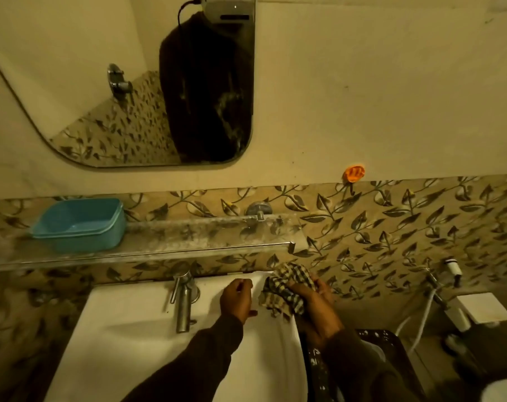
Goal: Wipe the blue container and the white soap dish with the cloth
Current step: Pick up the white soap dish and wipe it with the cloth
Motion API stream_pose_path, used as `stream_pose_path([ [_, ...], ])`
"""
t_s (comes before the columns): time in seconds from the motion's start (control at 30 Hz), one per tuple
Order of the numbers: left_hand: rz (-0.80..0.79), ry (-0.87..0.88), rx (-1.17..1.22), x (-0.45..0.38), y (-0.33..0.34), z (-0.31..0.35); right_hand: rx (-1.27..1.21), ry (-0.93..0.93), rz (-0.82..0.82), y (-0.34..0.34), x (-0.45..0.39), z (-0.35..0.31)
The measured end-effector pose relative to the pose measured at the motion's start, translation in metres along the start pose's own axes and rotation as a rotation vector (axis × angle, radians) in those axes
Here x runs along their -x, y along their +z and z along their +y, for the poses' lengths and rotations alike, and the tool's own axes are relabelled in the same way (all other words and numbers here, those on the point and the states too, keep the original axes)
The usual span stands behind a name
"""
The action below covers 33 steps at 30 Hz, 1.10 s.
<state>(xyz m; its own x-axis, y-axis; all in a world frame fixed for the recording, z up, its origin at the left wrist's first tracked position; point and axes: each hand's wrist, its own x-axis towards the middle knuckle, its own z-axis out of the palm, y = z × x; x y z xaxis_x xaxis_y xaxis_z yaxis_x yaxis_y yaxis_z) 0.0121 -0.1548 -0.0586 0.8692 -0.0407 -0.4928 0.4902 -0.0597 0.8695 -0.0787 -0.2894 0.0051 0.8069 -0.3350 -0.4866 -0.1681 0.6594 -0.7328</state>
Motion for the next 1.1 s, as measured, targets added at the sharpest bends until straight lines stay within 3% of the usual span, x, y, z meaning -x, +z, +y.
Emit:
stream_pose_path([
  [0.1, -0.243, -0.179, 0.488, 0.028, -0.022, -0.001, 0.112, -0.119, -0.068, 0.021, 0.007, 0.005],
  [0.2, -0.373, -0.145, 0.685, 0.045, -0.045, 0.002, 0.304, -0.275, -0.165, 0.046, 0.022, 0.008],
  [0.3, -0.375, -0.052, 0.726, 0.055, -0.07, 0.013, 0.475, -0.328, -0.248, 0.074, 0.039, 0.011],
  [0.5, -0.305, 0.097, 0.651, 0.072, -0.098, 0.029, 0.437, -0.375, -0.238, 0.124, 0.068, 0.027],
  [0.63, -0.251, 0.188, 0.561, 0.086, -0.108, 0.05, 0.716, -0.629, -0.259, 0.154, 0.088, 0.042],
  [0.73, -0.275, 0.213, 0.562, 0.087, -0.126, 0.067, 0.997, -0.781, -0.394, 0.169, 0.099, 0.042],
  [0.93, -0.471, 0.045, 0.679, 0.094, -0.162, 0.096, 1.227, -0.785, -0.75, 0.183, 0.117, 0.007],
  [1.1, -0.612, 0.055, 0.668, 0.096, -0.178, 0.099, 1.587, -0.952, -1.022, 0.191, 0.125, -0.018],
])
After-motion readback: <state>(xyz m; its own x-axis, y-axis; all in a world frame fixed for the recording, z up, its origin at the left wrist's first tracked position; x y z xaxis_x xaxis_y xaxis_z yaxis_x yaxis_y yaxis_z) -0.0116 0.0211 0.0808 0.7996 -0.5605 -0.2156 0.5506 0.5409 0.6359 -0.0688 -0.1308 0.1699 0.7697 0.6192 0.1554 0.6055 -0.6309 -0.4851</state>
